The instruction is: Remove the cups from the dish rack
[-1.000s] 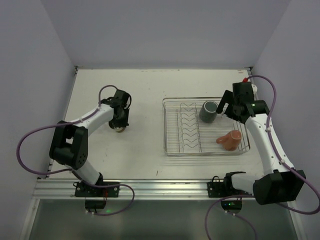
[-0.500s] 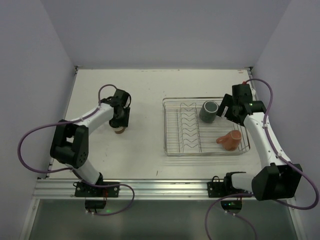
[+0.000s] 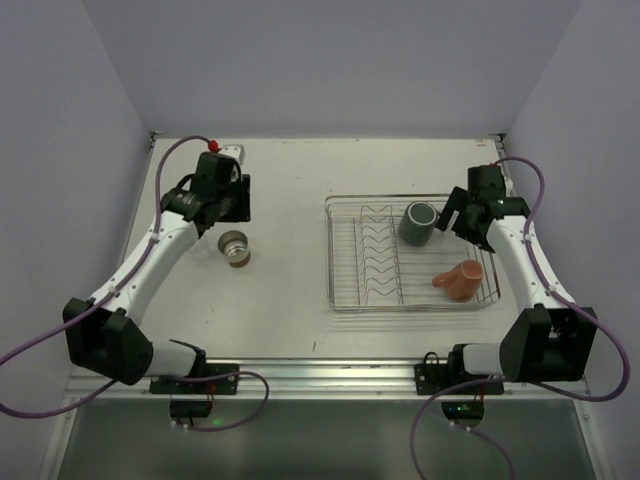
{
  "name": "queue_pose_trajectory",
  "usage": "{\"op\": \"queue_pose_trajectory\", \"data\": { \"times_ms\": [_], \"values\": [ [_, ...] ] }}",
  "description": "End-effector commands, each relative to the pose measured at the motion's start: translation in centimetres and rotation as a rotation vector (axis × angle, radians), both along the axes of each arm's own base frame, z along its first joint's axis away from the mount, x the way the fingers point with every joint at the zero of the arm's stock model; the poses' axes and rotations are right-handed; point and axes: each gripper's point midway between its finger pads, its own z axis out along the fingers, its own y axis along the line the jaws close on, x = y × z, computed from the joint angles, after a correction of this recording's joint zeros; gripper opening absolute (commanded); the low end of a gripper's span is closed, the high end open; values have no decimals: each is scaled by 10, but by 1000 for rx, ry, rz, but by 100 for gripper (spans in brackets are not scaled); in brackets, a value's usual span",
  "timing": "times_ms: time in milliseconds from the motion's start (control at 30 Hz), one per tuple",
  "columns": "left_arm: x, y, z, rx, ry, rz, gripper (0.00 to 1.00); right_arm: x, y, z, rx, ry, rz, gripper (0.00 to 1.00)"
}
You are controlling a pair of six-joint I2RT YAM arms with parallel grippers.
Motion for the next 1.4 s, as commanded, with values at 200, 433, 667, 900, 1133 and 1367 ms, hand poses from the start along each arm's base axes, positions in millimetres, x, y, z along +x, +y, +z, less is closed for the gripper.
{"op": "queue_pose_trajectory", "data": {
  "times_ms": [200, 433, 667, 900, 1133, 1367],
  "values": [
    [-19, -20, 98, -179, -224, -88, 49, 33, -11, -5, 19, -35, -51, 99],
    [-25, -30, 93, -201, -214, -132, 50, 47, -13, -16, 18, -13, -65, 99],
    [-24, -33, 82, -204, -201, -145, 50, 59, -17, -20, 6, -14, -79, 98],
    [-22, -36, 78, -204, -194, -157, 50, 70, -21, -27, -12, -1, -86, 93],
    [-20, -36, 70, -192, -183, -163, 50, 73, -27, -34, -37, 0, -103, 74],
    [-19, -39, 69, -200, -181, -173, 50, 72, -30, -31, -58, -5, -101, 18]
  ]
}}
